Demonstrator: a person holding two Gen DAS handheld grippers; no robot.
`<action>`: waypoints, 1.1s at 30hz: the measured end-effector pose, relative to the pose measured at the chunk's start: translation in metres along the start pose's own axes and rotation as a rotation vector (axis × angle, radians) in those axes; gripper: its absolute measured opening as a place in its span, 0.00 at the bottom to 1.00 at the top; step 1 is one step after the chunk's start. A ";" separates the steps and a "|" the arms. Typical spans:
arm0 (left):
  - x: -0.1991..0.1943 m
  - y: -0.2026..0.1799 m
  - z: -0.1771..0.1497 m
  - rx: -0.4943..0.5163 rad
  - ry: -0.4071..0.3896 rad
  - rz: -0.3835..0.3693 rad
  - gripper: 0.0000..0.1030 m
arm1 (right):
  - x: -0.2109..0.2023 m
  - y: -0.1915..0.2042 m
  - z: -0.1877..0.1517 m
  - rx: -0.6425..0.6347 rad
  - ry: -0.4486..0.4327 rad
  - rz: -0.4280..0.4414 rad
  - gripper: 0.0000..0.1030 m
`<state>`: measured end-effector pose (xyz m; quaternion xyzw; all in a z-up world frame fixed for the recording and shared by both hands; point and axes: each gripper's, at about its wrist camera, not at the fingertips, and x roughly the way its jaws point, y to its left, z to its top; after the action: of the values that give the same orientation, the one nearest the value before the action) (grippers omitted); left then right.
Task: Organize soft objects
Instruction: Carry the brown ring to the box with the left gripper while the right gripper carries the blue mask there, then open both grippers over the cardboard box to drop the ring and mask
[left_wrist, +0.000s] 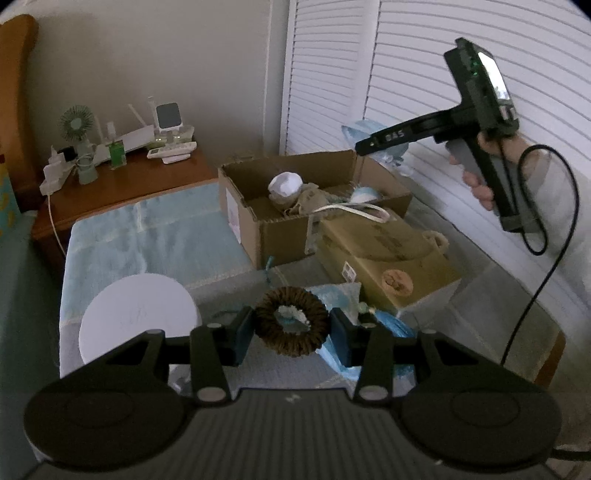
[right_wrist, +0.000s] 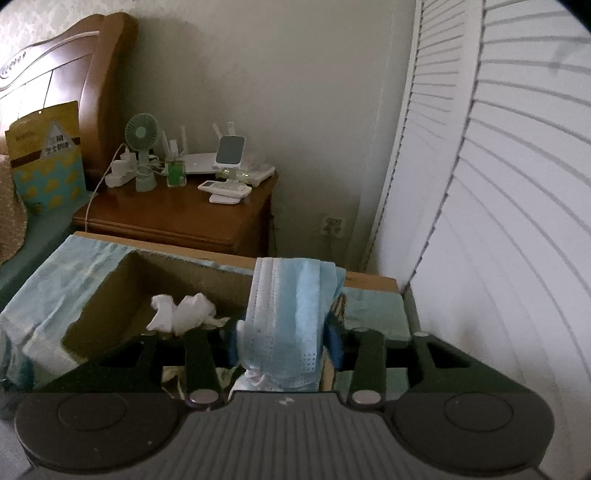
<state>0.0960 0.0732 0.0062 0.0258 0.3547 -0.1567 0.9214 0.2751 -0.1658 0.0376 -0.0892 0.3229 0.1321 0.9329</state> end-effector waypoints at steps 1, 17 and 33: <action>0.002 0.000 0.001 -0.003 0.003 -0.001 0.42 | 0.005 -0.001 0.001 0.002 0.002 0.000 0.73; 0.019 -0.009 0.041 0.054 0.005 -0.018 0.42 | -0.058 -0.001 -0.040 0.081 -0.014 0.030 1.00; 0.070 -0.010 0.117 0.100 -0.041 0.027 0.44 | -0.094 -0.008 -0.071 0.135 -0.019 0.033 1.00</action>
<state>0.2174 0.0260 0.0476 0.0733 0.3271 -0.1624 0.9280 0.1651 -0.2087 0.0418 -0.0195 0.3238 0.1263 0.9375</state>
